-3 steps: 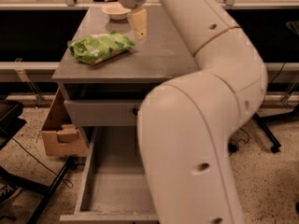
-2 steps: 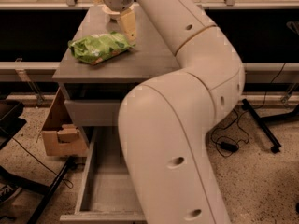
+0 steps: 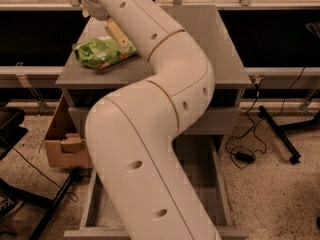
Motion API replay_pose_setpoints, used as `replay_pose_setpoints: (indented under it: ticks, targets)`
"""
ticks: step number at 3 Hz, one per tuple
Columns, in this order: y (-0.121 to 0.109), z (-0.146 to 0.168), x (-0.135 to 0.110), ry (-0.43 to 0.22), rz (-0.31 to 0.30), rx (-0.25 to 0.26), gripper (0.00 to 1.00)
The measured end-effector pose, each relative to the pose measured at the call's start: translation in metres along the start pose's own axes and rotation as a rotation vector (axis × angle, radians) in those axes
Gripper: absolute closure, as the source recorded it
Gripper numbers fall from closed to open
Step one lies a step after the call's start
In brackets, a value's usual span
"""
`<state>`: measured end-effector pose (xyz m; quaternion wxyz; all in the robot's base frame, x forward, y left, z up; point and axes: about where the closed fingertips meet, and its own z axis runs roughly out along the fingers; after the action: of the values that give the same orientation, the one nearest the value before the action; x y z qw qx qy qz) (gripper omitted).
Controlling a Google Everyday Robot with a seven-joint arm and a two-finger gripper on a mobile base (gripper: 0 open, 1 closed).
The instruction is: Place green rice chip bag into middle drawer
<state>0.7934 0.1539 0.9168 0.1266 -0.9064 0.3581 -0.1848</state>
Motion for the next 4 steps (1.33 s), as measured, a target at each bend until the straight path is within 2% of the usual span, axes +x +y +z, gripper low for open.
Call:
replay_pose_setpoints:
  ticks: [2,3,4]
  targets:
    - [0.0,0.035,-0.013,0.017,-0.012,-0.083,0.0]
    - [-0.003,0.044,-0.023,-0.002,-0.019,-0.088,0.15]
    - [-0.007,0.052,-0.038,-0.038,-0.03,-0.09,0.46]
